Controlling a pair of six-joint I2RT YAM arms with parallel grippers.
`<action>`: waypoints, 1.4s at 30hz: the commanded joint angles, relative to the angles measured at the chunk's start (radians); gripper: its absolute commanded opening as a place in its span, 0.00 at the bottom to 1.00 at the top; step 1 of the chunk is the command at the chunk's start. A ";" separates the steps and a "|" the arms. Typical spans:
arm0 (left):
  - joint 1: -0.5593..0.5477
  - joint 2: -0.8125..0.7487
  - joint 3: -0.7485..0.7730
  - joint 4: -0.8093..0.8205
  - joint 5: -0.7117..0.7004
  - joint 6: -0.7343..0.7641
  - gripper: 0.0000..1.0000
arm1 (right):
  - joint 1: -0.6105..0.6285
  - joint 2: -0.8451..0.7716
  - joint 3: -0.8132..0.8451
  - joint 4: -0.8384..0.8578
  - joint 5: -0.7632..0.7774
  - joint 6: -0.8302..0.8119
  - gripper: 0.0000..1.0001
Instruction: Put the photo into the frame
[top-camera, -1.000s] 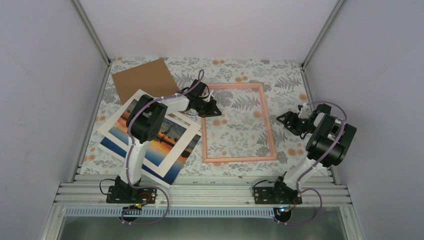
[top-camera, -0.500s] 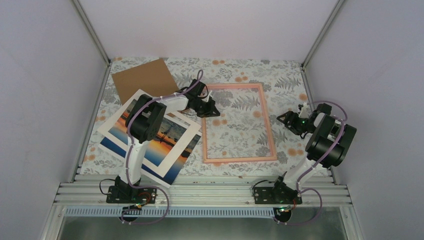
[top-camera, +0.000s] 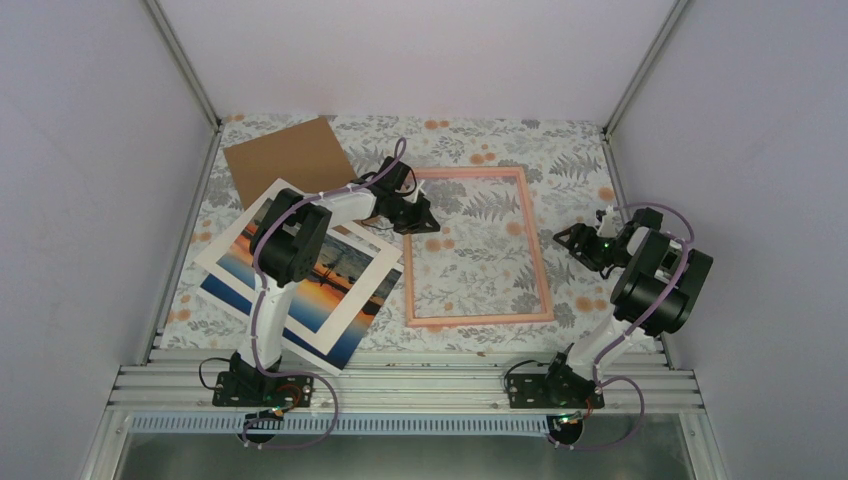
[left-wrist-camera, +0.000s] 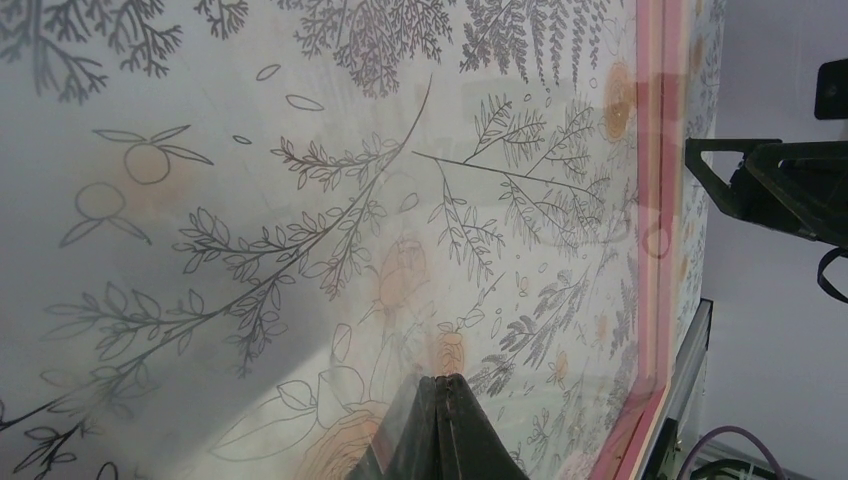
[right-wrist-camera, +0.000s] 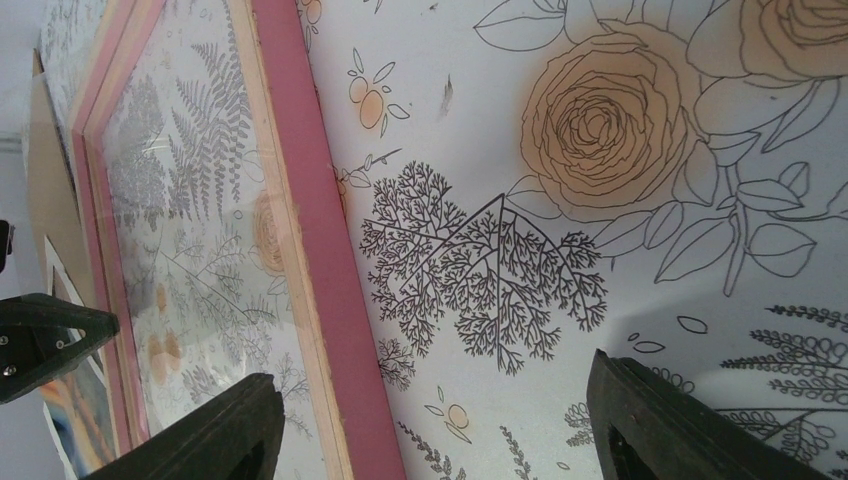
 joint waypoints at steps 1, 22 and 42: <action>0.001 -0.033 0.020 -0.047 0.028 0.022 0.02 | 0.005 -0.033 -0.014 0.022 0.000 0.001 0.75; 0.014 -0.045 0.019 -0.058 0.058 0.000 0.02 | 0.005 -0.062 -0.036 0.047 0.020 0.019 0.75; 0.014 -0.056 0.029 -0.081 0.080 0.007 0.02 | 0.005 -0.083 -0.048 0.062 0.050 0.027 0.76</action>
